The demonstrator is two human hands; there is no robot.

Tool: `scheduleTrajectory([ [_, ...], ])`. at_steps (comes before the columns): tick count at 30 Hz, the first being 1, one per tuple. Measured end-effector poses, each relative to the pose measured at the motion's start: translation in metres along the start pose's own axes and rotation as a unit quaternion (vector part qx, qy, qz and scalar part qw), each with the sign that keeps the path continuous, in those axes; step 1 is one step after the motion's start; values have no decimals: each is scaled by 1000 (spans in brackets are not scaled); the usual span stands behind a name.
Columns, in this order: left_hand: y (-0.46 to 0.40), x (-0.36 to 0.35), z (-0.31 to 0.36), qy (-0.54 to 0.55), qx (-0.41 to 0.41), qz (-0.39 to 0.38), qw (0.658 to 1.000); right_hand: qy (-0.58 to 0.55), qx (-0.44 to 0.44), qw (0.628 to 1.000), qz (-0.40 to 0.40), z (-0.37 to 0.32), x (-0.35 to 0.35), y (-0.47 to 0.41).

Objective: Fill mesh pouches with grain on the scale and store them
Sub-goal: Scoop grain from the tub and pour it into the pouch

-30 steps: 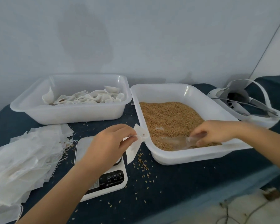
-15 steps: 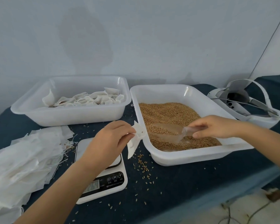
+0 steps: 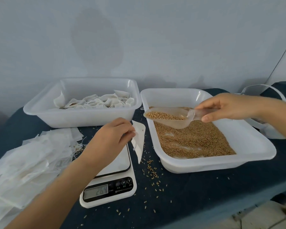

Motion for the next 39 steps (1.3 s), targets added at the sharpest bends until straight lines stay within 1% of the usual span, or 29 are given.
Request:
scheduleTrajectory([
  [5,5,18,-10,-24,15,-10,1000,25,43,998,-34,-33,-1,-23],
  [14,25,42,-26,-36,27,-31,999,43,65,993,-84,-62,-20,-55],
  [22,34,47,-34,-26,40,-37,998,116,62,986,-97,-83,-19,-67],
  [33,34,40,-32,-19,23,-46,999,232,56,965,-111,-120,-10,-68],
  [39,32,38,-30,-13,19,-44,999,270,53,957,-96,-130,-4,-68],
])
Point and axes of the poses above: each hand's wrist, its own y-axis away from the middle knuckle, its own x-axis out of the back of the hand, z = x × y, the point moved 2 cm from there along -y, towards the middle knuckle, and after that the axes turned 2 degrees about -y, right-handed, at the moved point
